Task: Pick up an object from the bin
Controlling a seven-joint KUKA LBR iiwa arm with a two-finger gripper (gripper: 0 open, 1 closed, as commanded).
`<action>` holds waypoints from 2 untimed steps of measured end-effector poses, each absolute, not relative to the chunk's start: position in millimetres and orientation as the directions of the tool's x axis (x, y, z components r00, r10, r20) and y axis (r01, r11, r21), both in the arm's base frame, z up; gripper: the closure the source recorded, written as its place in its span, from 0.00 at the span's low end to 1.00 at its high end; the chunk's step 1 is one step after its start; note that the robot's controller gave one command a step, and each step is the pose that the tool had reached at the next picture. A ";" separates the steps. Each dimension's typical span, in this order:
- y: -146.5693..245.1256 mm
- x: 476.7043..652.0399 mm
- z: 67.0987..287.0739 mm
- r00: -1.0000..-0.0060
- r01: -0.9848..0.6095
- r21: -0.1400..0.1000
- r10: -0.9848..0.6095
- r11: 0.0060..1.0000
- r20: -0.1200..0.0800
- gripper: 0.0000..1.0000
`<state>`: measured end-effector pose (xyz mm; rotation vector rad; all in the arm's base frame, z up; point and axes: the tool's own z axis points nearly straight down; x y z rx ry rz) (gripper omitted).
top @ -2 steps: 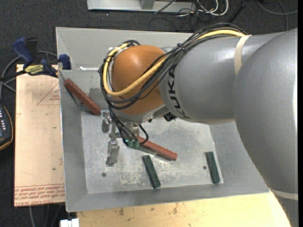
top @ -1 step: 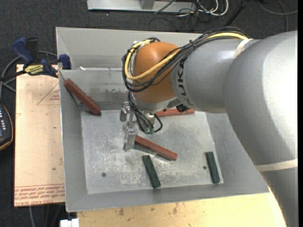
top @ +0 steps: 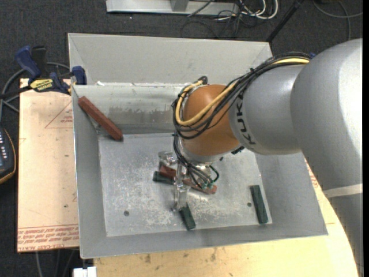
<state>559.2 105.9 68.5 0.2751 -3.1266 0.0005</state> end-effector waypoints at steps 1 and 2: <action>107.9 560.9 70.9 -0.984 -0.176 0.002 -0.176 0.984 -0.002 1.00; 107.8 565.2 203.0 -0.993 -0.121 0.002 -0.121 0.993 -0.012 1.00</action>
Offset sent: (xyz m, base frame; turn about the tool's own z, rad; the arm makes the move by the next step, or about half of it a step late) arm 0.0000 0.0000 0.0000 0.0000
